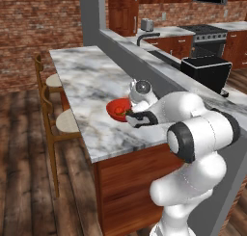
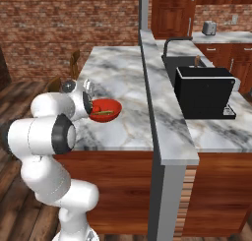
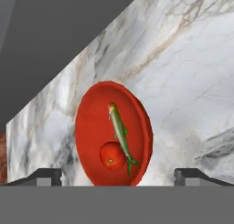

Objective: The microwave is finished heating the fish and tomato. Take the bowl containing the food and place it on the dining counter.

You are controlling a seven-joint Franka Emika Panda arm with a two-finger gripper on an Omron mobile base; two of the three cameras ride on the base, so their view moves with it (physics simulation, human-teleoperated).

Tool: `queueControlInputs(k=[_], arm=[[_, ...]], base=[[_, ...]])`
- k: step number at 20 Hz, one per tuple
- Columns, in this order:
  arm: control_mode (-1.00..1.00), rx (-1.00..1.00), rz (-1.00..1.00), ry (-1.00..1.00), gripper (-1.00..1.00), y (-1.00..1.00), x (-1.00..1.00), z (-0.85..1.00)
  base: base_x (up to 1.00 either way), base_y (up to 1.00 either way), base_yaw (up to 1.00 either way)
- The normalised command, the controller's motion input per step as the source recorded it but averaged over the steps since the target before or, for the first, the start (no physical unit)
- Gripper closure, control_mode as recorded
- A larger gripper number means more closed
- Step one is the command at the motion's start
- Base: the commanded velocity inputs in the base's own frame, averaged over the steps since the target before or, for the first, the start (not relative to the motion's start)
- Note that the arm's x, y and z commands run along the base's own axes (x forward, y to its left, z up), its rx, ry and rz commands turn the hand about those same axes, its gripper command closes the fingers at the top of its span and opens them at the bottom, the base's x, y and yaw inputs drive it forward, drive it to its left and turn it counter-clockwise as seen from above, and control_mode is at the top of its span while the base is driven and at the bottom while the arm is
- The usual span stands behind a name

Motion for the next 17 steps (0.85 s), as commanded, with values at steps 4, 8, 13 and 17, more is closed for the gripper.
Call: queueControlInputs(k=[4, 8, 13, 17], arm=[[-1.0, 0.12, -0.08, -0.01, -1.0, 0.0, -1.0, 1.0], [-1.0, 0.1, -0.08, -0.08, -1.0, 0.0, -1.0, 1.0], [-1.0, 0.09, -0.02, -0.18, -1.0, -0.16, -1.0, 0.92], [-1.0, 0.08, 0.0, -0.32, -1.0, -0.36, -1.0, 0.57]], base=[[0.0, 0.0, 0.0], [0.0, 0.0, 0.0], [0.0, 0.0, 0.0], [0.0, 0.0, 0.0]])
